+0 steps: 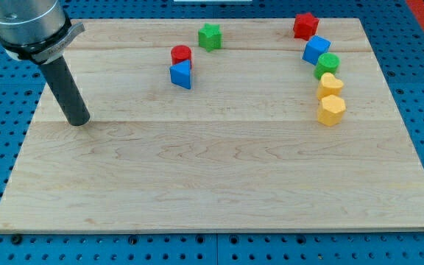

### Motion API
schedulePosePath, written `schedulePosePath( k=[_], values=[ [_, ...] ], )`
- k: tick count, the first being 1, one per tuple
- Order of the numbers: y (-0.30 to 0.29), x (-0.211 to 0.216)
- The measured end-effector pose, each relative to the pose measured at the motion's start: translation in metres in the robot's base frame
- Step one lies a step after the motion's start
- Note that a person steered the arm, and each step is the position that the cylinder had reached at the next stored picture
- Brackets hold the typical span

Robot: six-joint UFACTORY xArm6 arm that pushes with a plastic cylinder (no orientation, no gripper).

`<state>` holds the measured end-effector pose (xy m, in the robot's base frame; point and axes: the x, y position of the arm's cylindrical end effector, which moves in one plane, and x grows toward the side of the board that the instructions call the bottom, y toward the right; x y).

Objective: Push the red circle along with blue triangle slightly down

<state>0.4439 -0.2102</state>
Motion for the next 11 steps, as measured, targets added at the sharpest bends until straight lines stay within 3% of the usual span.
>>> schedulePosePath(
  k=[2,4,5,6,7,9,11],
  values=[
    [-0.004,-0.001],
    [0.059,-0.092],
    [0.108,-0.1],
    [0.106,-0.147],
    [0.145,-0.175],
    [0.169,-0.12],
    [0.145,-0.093]
  ],
)
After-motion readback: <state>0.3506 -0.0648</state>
